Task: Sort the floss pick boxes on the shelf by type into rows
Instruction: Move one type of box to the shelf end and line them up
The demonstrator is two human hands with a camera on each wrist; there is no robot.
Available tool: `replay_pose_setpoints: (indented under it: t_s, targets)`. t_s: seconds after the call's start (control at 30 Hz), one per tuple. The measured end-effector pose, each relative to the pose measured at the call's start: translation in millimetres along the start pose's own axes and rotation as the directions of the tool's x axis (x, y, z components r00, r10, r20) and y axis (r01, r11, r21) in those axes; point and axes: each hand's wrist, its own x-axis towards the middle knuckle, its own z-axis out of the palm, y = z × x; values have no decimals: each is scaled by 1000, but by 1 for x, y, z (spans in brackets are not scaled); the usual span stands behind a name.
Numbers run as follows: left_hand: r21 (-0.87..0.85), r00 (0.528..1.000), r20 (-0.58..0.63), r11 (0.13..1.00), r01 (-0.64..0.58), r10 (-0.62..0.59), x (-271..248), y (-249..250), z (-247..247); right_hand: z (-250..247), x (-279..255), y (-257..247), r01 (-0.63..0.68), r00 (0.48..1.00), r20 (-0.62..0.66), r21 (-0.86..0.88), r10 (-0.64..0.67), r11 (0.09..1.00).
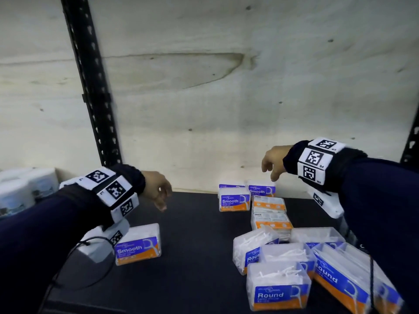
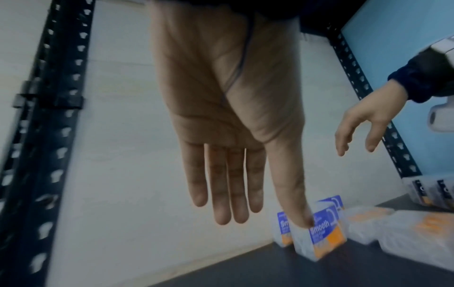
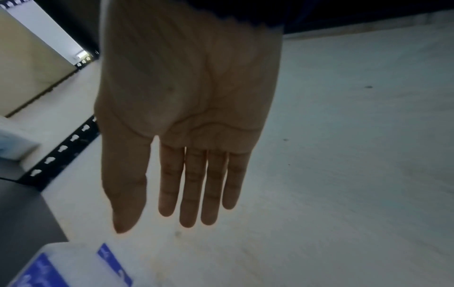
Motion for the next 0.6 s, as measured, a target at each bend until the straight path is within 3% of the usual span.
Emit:
replay_pose_setpoints:
  t_s: [0.27, 0.47, 0.6]
  targets:
    - [78, 998, -16, 995, -53, 55, 60, 50, -38, 6, 48, 20, -40, 999, 40, 83, 36, 996]
    - [132, 993, 64, 985, -107, 99, 112, 88, -34, 29, 85, 28, -151, 979, 142, 34, 145, 988]
    - [141, 981, 163, 981, -131, 108, 140, 101, -28, 60, 151, 51, -228, 961, 141, -92, 240, 969]
